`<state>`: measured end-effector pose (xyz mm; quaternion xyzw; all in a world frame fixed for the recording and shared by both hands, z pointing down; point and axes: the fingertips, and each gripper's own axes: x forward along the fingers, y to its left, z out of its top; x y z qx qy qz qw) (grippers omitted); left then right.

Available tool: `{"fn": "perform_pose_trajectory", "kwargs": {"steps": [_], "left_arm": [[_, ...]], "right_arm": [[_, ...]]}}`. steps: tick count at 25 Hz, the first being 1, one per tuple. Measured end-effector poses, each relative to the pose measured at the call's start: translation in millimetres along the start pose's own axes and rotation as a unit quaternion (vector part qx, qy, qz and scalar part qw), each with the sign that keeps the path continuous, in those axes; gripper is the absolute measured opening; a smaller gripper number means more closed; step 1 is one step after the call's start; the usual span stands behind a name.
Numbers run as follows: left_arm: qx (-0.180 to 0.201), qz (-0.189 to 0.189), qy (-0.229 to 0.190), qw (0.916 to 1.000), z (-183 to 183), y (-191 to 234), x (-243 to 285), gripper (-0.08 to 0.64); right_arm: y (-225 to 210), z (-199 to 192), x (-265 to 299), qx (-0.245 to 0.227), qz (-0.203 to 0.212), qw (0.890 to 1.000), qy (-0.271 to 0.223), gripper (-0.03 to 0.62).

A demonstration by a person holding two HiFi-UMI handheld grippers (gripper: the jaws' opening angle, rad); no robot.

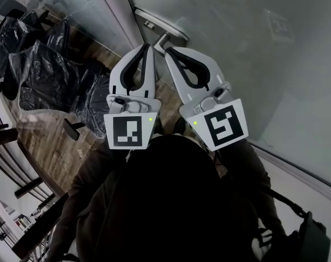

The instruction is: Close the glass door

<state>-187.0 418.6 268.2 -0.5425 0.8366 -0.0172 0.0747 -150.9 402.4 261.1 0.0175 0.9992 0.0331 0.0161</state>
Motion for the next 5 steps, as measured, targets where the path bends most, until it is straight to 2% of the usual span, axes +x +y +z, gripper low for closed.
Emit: {"fn": "perform_pose_trajectory", "kwargs": {"steps": [5], "left_arm": [[0.005,-0.002,-0.004,1.0000,1.6,-0.9,-0.8,-0.003]], "right_arm": [[0.1,-0.4,-1.2,0.003,-0.002,1.000,0.000,0.002]]}}
